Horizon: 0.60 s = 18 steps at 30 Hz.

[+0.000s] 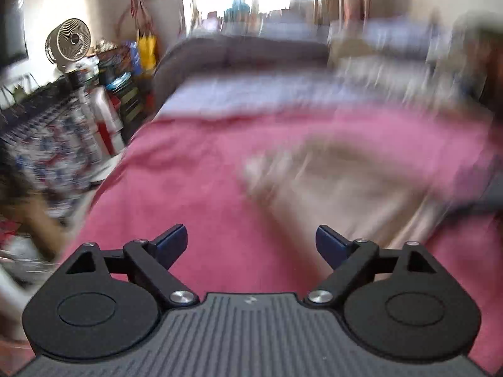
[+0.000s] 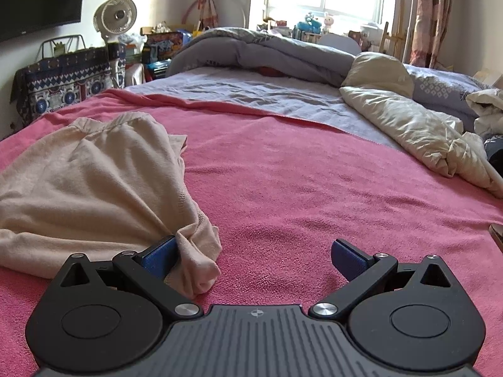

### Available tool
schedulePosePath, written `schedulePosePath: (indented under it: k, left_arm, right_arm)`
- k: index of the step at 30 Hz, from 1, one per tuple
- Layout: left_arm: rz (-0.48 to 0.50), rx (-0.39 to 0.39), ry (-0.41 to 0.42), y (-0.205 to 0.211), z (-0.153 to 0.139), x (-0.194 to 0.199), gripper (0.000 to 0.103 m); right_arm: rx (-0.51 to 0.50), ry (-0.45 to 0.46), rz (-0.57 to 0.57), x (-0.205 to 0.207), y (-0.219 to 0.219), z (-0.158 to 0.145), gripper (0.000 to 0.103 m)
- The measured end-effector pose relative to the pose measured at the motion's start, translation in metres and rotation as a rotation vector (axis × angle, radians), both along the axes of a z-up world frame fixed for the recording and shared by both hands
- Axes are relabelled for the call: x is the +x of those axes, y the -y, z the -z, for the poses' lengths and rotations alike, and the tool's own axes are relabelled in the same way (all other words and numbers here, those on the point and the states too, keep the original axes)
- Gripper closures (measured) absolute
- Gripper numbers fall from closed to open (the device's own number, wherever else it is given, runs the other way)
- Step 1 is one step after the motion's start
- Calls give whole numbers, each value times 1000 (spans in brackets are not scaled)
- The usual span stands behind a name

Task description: Fold clothes

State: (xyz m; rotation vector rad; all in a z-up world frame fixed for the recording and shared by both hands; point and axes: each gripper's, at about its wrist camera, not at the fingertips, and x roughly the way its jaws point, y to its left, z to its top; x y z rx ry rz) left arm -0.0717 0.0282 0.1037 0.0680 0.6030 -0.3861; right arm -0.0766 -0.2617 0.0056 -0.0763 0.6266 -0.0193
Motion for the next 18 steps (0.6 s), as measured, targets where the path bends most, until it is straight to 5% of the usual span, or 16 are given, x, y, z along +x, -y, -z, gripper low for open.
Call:
schedulePosePath:
  k: [2, 4, 7, 9, 13, 18]
  left_arm:
    - [68, -74, 8, 23, -6, 5, 1]
    - [125, 11, 23, 64, 7, 12, 1]
    - [87, 289, 51, 109, 46, 20, 1]
    - [69, 312, 64, 101, 68, 15, 0]
    - [-7, 126, -143, 29, 63, 13, 0]
    - [-154, 85, -107, -28, 24, 0, 5]
  right_arm:
    - [-10, 4, 1, -1, -1, 0, 0]
    - [-14, 6, 1, -1, -2, 0, 0]
    - [-7, 3, 0, 0, -1, 0, 0]
    - [-4, 4, -2, 0, -1, 0, 0]
    - [-1, 5, -4, 0, -1, 0, 0]
    - [18, -1, -1, 2, 2, 0, 0]
